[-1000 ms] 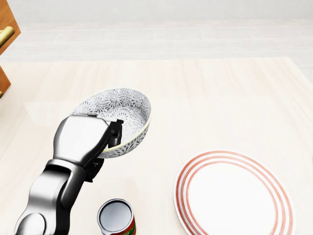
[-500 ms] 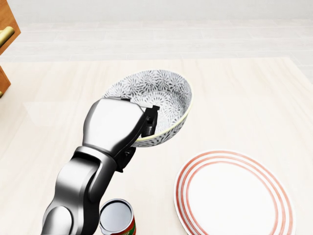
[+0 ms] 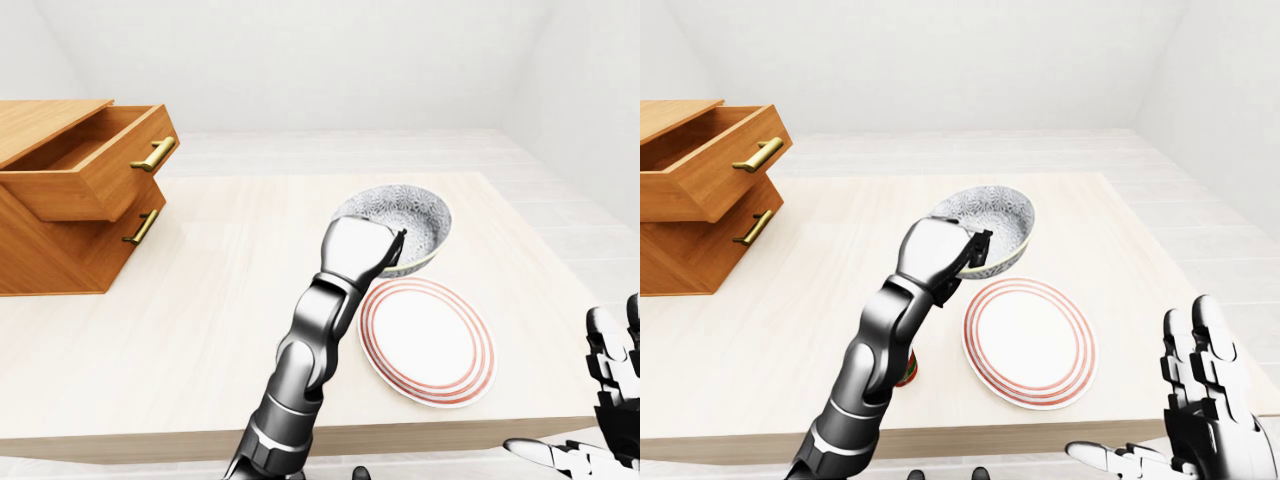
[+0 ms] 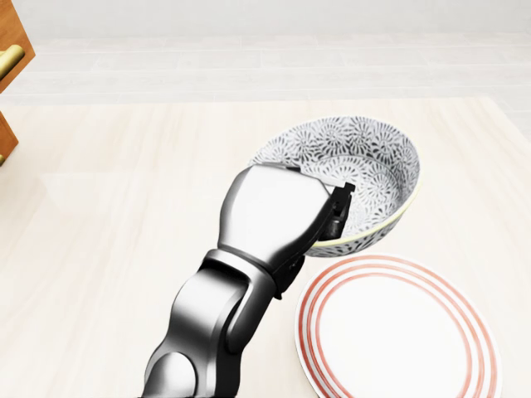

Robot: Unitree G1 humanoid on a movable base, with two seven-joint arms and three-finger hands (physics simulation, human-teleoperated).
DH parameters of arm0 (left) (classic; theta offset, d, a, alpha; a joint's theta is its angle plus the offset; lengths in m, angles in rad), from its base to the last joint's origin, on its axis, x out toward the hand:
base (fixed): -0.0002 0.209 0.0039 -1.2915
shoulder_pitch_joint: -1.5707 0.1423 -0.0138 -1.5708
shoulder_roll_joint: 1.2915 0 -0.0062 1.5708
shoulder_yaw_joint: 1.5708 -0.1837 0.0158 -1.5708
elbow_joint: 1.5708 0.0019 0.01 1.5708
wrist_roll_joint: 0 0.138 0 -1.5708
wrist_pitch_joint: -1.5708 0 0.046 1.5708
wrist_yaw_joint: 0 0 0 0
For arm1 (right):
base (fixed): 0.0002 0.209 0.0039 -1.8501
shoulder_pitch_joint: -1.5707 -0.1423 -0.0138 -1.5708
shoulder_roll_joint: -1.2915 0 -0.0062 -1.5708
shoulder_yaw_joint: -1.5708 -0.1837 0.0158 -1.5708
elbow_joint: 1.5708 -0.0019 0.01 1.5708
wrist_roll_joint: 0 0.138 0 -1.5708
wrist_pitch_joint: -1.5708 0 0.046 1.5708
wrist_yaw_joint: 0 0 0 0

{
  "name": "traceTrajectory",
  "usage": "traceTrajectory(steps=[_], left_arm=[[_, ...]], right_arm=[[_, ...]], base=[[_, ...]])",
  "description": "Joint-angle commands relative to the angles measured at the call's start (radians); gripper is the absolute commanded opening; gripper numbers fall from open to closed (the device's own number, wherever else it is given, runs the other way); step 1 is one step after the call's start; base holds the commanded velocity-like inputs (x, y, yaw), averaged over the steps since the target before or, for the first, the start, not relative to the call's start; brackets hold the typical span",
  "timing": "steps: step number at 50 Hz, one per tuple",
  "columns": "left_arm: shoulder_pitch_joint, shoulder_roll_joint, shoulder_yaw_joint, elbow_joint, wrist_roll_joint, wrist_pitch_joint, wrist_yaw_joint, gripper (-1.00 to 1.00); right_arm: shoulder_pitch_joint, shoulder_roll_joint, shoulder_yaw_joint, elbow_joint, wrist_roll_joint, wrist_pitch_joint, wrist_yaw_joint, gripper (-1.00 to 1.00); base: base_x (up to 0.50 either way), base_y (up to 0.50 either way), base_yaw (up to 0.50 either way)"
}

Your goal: Put the bowl on the plate.

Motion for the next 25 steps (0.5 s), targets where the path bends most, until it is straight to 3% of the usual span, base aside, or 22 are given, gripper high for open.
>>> traceTrajectory(steps=[1, 13, 18, 20, 24, 25], left_arm=[[-0.033, -0.073, -0.032, 0.101, 0.046, 0.000, 0.084, -1.00], [-0.145, -0.119, 0.009, 0.201, 0.024, 0.039, 0.091, -1.00], [-0.121, -0.122, -0.011, 0.223, 0.024, 0.039, 0.122, -1.00], [-0.082, -0.126, -0.044, 0.242, 0.037, 0.041, 0.174, -1.00], [-0.004, -0.126, -0.110, 0.253, 0.069, 0.025, 0.236, -1.00], [0.007, -0.126, -0.129, 0.271, 0.085, 0.015, 0.282, -1.00]], right_arm=[[-0.021, 0.000, -0.045, 0.048, 0.031, 0.000, 0.000, 1.00], [-0.030, 0.000, -0.067, 0.074, 0.048, 0.000, 0.000, 1.00], [-0.029, 0.000, -0.066, 0.081, 0.052, 0.000, 0.000, 1.00], [-0.024, 0.000, -0.071, 0.078, 0.069, 0.000, 0.000, 1.00], [-0.026, 0.000, -0.072, 0.094, 0.066, 0.000, 0.000, 1.00], [-0.027, 0.000, -0.073, 0.097, 0.064, 0.000, 0.000, 1.00]], base=[[0.00, 0.00, 0.00], [0.00, 0.00, 0.00], [0.00, 0.00, 0.00], [0.00, 0.00, 0.00], [0.00, 0.00, 0.00], [0.00, 0.00, 0.00]])
